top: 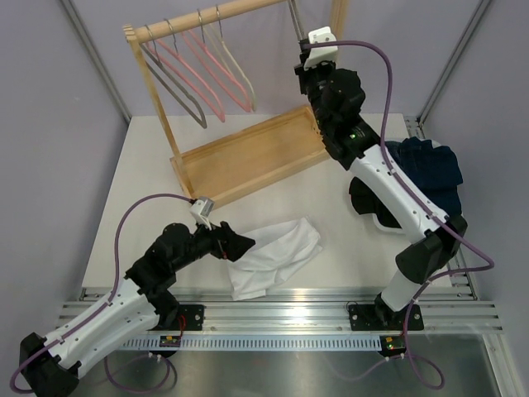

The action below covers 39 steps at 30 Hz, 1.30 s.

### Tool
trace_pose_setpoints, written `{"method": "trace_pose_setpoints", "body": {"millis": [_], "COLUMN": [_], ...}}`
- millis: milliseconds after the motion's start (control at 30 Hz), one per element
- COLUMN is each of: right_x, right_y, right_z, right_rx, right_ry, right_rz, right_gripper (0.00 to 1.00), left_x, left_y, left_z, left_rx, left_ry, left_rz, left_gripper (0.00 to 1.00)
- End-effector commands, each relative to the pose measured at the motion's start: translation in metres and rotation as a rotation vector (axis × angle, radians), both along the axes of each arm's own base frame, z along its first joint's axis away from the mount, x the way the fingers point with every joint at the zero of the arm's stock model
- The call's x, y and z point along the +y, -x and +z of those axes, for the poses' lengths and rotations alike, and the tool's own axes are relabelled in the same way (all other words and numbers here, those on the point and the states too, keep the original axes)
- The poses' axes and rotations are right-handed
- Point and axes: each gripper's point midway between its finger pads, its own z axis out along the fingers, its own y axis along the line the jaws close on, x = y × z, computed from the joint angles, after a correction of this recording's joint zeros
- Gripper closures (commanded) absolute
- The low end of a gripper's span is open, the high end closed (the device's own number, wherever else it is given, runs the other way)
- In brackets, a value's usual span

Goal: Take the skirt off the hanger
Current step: Place the hanger at the clothesline.

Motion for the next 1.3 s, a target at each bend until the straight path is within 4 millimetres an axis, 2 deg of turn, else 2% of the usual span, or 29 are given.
{"method": "trace_pose_setpoints", "body": {"millis": [0, 100, 167, 200, 267, 300, 333, 400, 600, 733, 800, 833, 867, 900, 1000, 1033, 1067, 1133, 1167, 1200, 1233, 1267], "right_x": [-0.022, -0.019, -0.016, -0.012, -0.011, -0.005, -0.006, 0.000, 0.007, 0.007, 0.008, 0.009, 0.010, 0.008, 0.012, 0.016, 0.015, 0.018, 0.017, 0.011, 0.013, 0.013], "right_y": [-0.007, -0.013, -0.011, -0.011, -0.007, -0.006, -0.002, 0.001, 0.010, 0.018, 0.021, 0.025, 0.027, 0.034, 0.053, 0.058, 0.062, 0.072, 0.077, 0.080, 0.085, 0.091], "right_z": [0.026, 0.009, 0.004, -0.005, -0.005, -0.017, -0.014, -0.025, -0.038, -0.037, -0.041, -0.039, -0.044, -0.037, -0.033, -0.040, -0.033, -0.039, -0.039, -0.043, -0.042, -0.038], "right_rx": [-0.085, -0.062, -0.064, -0.057, -0.079, -0.067, -0.085, -0.073, -0.057, -0.060, -0.046, -0.044, -0.034, -0.040, -0.019, 0.012, 0.021, 0.097, 0.116, 0.153, 0.164, 0.167], "right_ry": [0.005, 0.054, 0.067, 0.090, 0.120, 0.145, 0.150, 0.170, 0.204, 0.187, 0.163, 0.156, 0.156, 0.126, 0.076, 0.091, 0.076, 0.070, 0.082, 0.076, 0.087, 0.099], "right_rz": [-0.157, -0.182, -0.180, -0.181, -0.194, -0.187, -0.196, -0.188, -0.183, -0.172, -0.155, -0.138, -0.122, -0.101, 0.009, 0.050, 0.068, 0.142, 0.179, 0.188, 0.231, 0.265], "right_gripper": [1.00, 1.00, 1.00, 1.00, 1.00, 1.00, 1.00, 1.00, 1.00, 0.98, 0.89, 0.78, 0.75, 0.71, 0.60, 0.55, 0.47, 0.36, 0.24, 0.18, 0.05, 0.00], "left_x": [0.001, 0.003, 0.005, 0.006, 0.006, 0.006, 0.006, 0.004, 0.004, 0.004, 0.004, 0.004, 0.004, 0.004, 0.005, 0.005, 0.006, 0.005, 0.005, 0.005, 0.004, 0.004], "left_y": [-0.005, -0.004, -0.004, -0.004, -0.004, -0.004, -0.004, -0.004, -0.005, -0.005, -0.005, -0.005, -0.004, -0.005, -0.004, -0.004, -0.004, -0.003, -0.003, -0.003, -0.003, -0.004], "left_z": [0.013, 0.013, 0.012, 0.011, 0.011, 0.009, 0.010, 0.009, 0.009, 0.010, 0.010, 0.009, 0.009, 0.009, 0.009, 0.009, 0.009, 0.008, 0.007, 0.007, 0.008, 0.008], "left_rx": [-0.041, -0.043, -0.047, -0.049, -0.051, -0.047, -0.047, -0.045, -0.046, -0.048, -0.049, -0.046, -0.047, -0.047, -0.050, -0.051, -0.055, -0.055, -0.056, -0.057, -0.060, -0.061], "left_ry": [0.035, 0.030, 0.024, 0.022, 0.022, 0.020, 0.021, 0.024, 0.027, 0.027, 0.028, 0.027, 0.028, 0.028, 0.027, 0.024, 0.025, 0.023, 0.022, 0.023, 0.025, 0.024], "left_rz": [0.025, 0.027, 0.031, 0.034, 0.034, 0.032, 0.034, 0.032, 0.031, 0.033, 0.032, 0.034, 0.031, 0.032, 0.032, 0.031, 0.030, 0.027, 0.025, 0.023, 0.020, 0.020], "left_gripper": [0.01, 0.01, 0.01, 0.01, 0.01, 0.01, 0.01, 0.01, 0.01, 0.01, 0.01, 0.01, 0.01, 0.01, 0.01, 0.01, 0.01, 0.01, 0.01, 0.01, 0.01, 0.01]}}
